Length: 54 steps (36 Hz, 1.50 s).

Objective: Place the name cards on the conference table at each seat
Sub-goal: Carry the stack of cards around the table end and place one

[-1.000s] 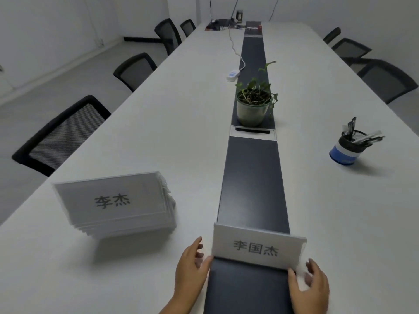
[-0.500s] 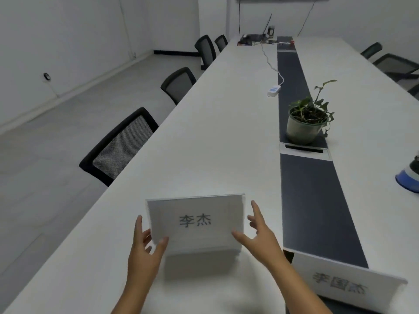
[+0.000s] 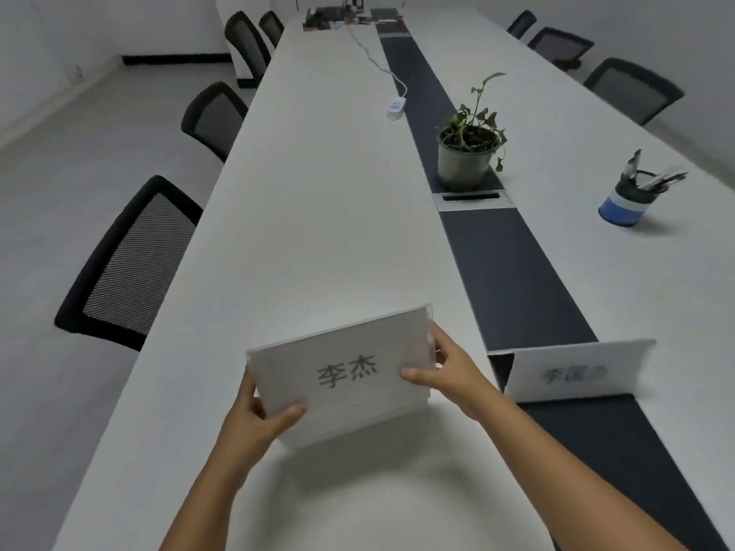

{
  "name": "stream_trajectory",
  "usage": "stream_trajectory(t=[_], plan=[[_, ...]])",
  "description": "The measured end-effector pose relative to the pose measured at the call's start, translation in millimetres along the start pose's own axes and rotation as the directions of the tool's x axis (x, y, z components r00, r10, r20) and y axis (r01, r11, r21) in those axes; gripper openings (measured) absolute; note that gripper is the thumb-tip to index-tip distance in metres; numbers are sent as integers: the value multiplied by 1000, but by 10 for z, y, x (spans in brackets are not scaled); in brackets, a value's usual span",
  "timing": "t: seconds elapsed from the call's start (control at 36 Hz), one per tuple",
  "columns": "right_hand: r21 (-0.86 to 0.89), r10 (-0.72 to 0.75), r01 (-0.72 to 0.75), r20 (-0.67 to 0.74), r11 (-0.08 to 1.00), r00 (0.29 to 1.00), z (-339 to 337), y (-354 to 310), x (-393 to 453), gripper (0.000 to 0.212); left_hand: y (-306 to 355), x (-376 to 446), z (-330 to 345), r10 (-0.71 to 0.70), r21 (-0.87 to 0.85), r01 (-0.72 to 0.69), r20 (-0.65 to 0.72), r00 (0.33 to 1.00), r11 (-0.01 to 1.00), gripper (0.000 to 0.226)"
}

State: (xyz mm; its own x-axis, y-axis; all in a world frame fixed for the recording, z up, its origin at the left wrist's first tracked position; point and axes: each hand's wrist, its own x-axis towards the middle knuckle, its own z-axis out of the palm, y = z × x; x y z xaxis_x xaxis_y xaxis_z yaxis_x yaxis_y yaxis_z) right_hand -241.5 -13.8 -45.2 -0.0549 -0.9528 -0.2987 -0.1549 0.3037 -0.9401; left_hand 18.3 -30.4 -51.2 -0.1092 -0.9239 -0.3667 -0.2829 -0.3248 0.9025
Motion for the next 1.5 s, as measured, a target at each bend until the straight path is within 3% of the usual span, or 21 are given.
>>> stream_trajectory(t=[0.08, 0.17, 0.25, 0.33, 0.39, 0.53, 0.75, 0.89, 0.97, 1.03, 1.08, 1.31, 1.5], plan=[[25, 82, -81, -26, 996, 996, 31, 207, -352, 100, -120, -307, 10, -27, -33, 27, -8, 1000, 999, 85], [43, 84, -82, -55, 996, 995, 4, 372, -841, 87, -258, -668, 97, -45, -25, 45, -14, 999, 999, 86], [82, 131, -122, -111, 989, 985, -145, 507, -1411, 85, -286, -1005, 297, -36, 48, 33, 68, 997, 998, 92], [133, 180, -159, -167, 978, 969, -366, 675, -2016, 86, -236, -1268, 609, -56, 107, 38, 170, 984, 994, 72], [195, 199, -156, -231, 968, 952, -538, 797, -2428, 88, -208, -1385, 871, -54, 163, 8, 279, 959, 987, 75], [318, 228, -79, -463, 945, 857, -1031, 1185, -3407, 88, -22, -1697, 1797, -31, 245, -115, 520, 854, 963, 84], [351, 263, 36, -761, 936, 593, -1829, 1920, -4922, 76, 102, -2534, 3522, 21, 180, -279, 807, 591, 943, 67], [359, 306, 27, -830, 933, 466, -2226, 2296, -5652, 77, -18, -2987, 4300, -24, 227, -333, 856, 517, 915, 84], [405, 360, -6, -808, 914, 466, -2497, 2472, -5905, 77, -28, -3122, 4688, -84, 260, -335, 884, 460, 906, 92], [410, 368, -17, -799, 912, 475, -2713, 2590, -6002, 91, -30, -3153, 4981, -116, 292, -357, 891, 439, 887, 93], [423, 378, -8, -802, 906, 462, -2974, 2689, -6036, 104, -13, -3159, 5309, -112, 295, -381, 894, 434, 876, 90], [425, 370, 76, -852, 902, 370, -4704, 2951, -6121, 71, 363, -3194, 7121, -14, 215, -416, 900, 435, 884, 67], [430, 391, 98, -877, 897, 279, -6148, 3147, -6406, 98, 899, -3325, 8707, 13, 151, -446, 939, 343, 882, 64]])
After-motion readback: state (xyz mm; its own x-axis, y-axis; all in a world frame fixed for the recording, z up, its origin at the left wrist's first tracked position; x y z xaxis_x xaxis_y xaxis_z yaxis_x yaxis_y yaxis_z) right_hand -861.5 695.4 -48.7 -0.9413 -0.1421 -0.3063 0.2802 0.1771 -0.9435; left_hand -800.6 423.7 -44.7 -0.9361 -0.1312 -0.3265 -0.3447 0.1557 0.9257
